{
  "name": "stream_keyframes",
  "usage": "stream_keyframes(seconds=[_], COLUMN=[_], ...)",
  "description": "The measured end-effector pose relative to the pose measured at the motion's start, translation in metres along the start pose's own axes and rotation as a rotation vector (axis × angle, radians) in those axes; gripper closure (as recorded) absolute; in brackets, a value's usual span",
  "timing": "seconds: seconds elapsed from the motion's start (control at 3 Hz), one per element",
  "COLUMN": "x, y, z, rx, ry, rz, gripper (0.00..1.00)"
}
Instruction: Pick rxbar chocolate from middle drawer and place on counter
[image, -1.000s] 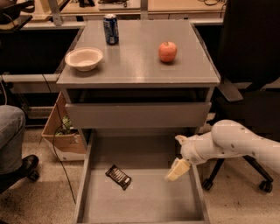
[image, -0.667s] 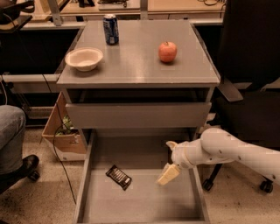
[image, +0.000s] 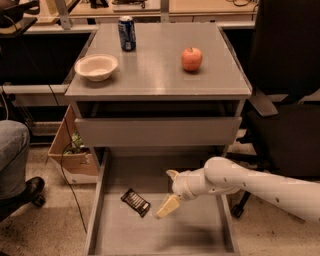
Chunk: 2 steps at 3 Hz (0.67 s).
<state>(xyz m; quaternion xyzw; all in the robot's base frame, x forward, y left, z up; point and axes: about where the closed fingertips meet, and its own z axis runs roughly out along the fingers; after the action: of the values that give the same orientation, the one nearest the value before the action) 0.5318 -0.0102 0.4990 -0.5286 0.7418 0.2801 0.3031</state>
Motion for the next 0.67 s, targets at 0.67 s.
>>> stream_keyframes(seconds=[0.67], x=[-0.005], y=[0.000], z=[0.037], rx=[0.010], ry=[-0.043], rz=[0.036], gripper=[0.00])
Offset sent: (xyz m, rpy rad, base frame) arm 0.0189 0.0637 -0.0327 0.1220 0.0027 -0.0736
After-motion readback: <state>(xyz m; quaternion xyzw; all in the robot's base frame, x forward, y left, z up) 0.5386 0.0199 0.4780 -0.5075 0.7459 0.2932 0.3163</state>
